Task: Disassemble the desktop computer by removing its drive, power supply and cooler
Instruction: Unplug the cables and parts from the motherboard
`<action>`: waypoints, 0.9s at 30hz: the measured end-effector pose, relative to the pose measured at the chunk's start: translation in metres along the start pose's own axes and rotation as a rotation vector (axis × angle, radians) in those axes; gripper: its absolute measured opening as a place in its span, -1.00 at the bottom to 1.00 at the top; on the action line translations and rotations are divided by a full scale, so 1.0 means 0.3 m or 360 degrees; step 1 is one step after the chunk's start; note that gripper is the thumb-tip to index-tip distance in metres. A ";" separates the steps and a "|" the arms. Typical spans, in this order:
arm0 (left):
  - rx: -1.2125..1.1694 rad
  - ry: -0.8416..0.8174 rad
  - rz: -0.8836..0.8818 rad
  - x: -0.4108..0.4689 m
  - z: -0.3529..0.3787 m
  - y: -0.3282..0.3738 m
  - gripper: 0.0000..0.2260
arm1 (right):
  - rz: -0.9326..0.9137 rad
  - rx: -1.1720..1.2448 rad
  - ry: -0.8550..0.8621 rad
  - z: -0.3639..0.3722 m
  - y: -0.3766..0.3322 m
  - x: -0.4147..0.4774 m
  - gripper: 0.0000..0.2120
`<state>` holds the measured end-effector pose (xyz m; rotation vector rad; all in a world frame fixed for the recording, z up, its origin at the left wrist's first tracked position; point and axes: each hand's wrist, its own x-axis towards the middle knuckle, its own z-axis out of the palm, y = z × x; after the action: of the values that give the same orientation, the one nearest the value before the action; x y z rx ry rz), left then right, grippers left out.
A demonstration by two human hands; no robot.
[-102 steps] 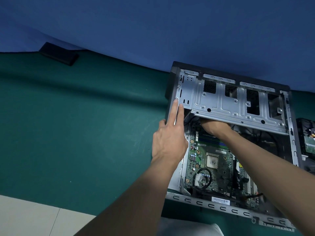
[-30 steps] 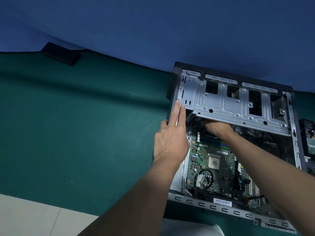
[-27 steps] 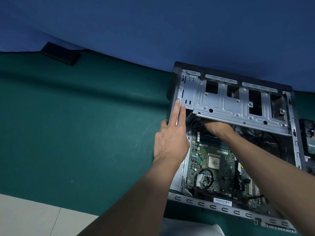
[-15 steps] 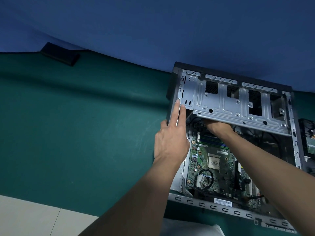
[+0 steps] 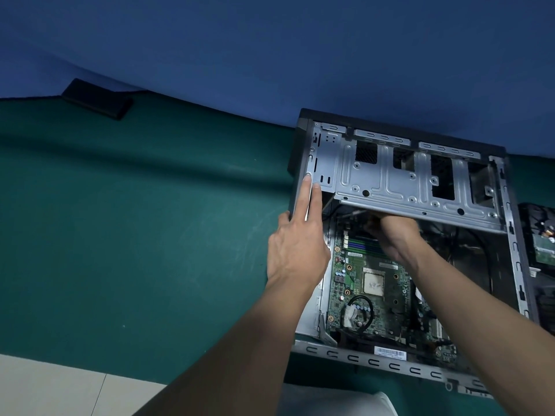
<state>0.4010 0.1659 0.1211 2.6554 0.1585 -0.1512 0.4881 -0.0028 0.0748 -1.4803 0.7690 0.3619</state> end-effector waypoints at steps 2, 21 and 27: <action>0.0000 0.0007 -0.0001 -0.001 -0.001 0.001 -0.20 | -0.0066 0.0050 -0.0004 -0.001 0.000 -0.009 -0.77; 0.0128 -0.0034 -0.0047 0.002 0.004 0.004 -0.19 | -0.0499 -0.2173 0.0063 0.167 0.066 0.001 -0.76; 0.0116 -0.0010 -0.0045 0.000 0.004 0.001 -0.22 | -0.0562 -0.2061 0.0244 0.193 0.122 -0.014 -0.94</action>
<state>0.4010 0.1650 0.1202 2.7256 0.1917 -0.1775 0.4751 0.0577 0.0452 -2.8314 0.3178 0.5083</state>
